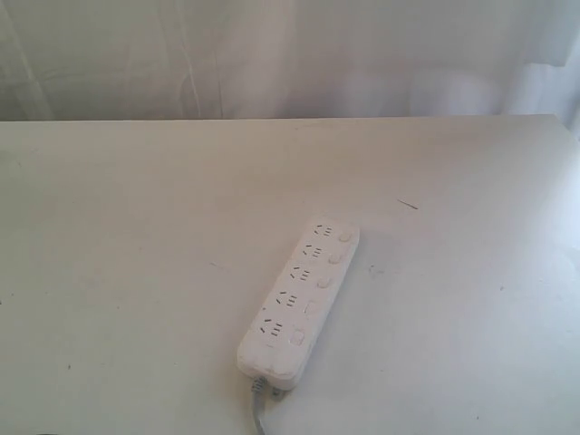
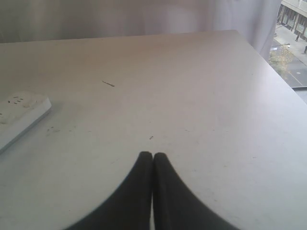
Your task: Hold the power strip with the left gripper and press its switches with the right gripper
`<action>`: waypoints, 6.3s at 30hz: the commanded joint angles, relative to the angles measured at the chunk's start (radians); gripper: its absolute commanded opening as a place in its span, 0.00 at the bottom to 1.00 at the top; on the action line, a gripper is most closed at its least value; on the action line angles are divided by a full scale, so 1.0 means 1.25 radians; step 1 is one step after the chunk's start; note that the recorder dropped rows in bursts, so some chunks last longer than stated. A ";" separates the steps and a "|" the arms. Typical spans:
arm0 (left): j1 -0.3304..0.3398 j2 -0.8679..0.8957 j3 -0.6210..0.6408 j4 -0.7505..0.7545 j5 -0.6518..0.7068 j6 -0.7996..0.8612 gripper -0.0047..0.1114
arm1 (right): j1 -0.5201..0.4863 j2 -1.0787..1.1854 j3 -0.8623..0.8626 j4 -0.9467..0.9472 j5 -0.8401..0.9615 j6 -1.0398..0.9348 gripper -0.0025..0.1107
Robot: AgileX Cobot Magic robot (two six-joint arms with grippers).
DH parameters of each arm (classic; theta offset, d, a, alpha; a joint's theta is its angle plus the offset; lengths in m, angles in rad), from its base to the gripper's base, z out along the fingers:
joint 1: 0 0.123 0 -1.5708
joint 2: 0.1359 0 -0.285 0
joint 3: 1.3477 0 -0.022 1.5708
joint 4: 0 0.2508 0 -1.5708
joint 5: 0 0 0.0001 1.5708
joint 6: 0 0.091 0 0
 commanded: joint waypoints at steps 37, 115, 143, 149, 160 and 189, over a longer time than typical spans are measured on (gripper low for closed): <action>0.002 0.344 -0.223 0.260 0.316 -0.038 0.04 | 0.000 -0.005 0.002 0.002 -0.009 -0.003 0.02; 0.002 0.330 -0.068 1.622 -0.799 -1.617 0.04 | 0.000 -0.005 0.002 0.002 -0.009 -0.003 0.02; -0.489 0.880 -0.237 1.615 -0.571 -0.851 0.04 | 0.000 -0.005 0.002 0.002 -0.009 -0.003 0.02; -0.570 0.983 -0.307 1.537 -0.462 -0.734 0.04 | 0.000 -0.005 0.002 0.002 -0.009 -0.003 0.02; -0.594 1.176 -0.439 1.540 -0.333 -0.735 0.04 | 0.000 -0.005 0.002 0.002 -0.009 -0.003 0.02; -0.615 1.513 -0.893 1.092 -0.004 -0.710 0.81 | 0.000 -0.005 0.002 0.002 -0.009 -0.003 0.02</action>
